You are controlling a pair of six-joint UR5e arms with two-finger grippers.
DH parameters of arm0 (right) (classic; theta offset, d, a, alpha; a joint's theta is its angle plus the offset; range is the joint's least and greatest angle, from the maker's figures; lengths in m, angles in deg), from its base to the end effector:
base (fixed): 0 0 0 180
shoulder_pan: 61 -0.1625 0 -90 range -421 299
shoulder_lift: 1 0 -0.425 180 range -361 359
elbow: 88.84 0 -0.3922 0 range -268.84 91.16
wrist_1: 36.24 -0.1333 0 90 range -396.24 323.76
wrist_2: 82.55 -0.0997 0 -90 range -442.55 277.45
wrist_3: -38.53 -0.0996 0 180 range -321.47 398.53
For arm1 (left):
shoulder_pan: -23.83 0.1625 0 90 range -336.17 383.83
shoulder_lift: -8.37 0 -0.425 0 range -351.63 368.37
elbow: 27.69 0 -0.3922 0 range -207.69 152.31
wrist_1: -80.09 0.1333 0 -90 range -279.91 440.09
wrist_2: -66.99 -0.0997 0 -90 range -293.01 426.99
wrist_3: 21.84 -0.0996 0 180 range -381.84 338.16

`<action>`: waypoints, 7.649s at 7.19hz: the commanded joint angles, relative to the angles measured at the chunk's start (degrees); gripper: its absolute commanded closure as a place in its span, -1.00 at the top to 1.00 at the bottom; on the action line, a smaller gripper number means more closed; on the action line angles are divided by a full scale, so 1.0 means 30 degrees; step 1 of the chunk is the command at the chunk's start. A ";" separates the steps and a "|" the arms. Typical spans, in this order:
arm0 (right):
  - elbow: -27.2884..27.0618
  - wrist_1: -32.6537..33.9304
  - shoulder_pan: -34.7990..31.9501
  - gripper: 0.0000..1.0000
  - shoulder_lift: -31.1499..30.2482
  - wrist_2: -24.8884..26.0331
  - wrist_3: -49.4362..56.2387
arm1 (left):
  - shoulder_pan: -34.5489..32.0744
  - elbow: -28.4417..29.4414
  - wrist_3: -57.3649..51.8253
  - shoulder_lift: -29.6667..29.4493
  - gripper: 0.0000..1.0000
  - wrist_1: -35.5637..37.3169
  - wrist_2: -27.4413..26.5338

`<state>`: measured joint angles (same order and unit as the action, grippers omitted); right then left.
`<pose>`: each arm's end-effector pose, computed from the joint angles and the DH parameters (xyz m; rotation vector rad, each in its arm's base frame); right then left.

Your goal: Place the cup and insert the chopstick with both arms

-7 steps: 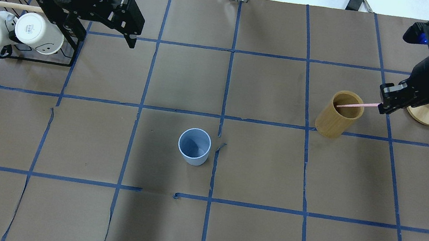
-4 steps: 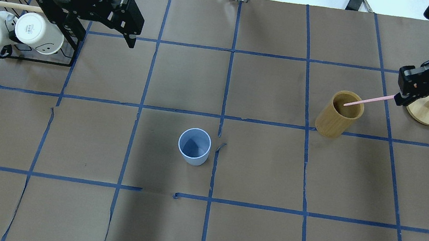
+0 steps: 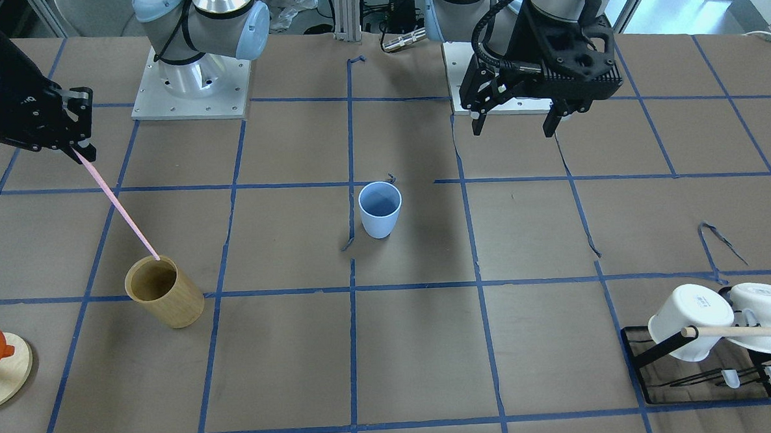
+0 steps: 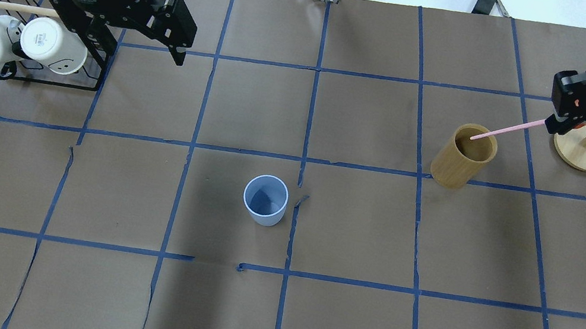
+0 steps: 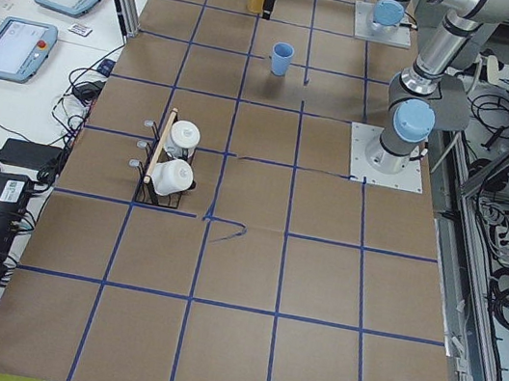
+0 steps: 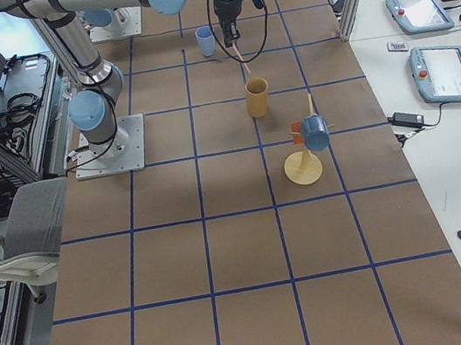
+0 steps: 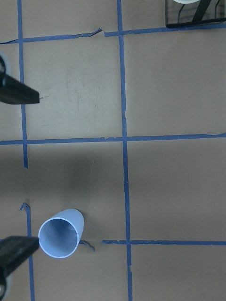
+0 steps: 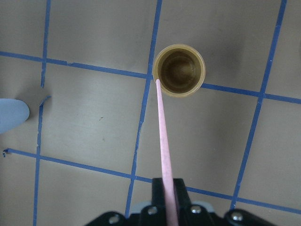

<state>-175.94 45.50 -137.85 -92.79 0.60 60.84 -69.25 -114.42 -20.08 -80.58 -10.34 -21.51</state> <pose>0.0342 -0.4916 0.5145 -0.2346 2.9994 0.0345 -0.1620 -0.4815 0.5244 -0.0372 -3.1106 0.1038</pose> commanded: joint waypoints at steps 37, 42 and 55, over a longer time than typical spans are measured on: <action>-0.1962 0.7763 -1.4375 0.62 0.4377 0.0990 -1.7312 | 0.0293 -0.0004 -0.0030 0.0117 1.00 -0.0088 0.0059; -0.0672 0.7236 -1.0373 1.00 0.2566 0.2549 -1.0811 | 0.0293 -0.0033 -0.0030 0.0117 1.00 -0.0088 0.0117; -0.0789 0.5713 -0.4092 1.00 0.0421 0.2751 -0.6123 | 0.0293 -0.0209 -0.0030 0.0117 1.00 -0.0030 0.0058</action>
<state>-178.31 62.80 -150.95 -91.44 9.13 40.90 -68.37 -115.04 -20.17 -80.23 -10.45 -21.34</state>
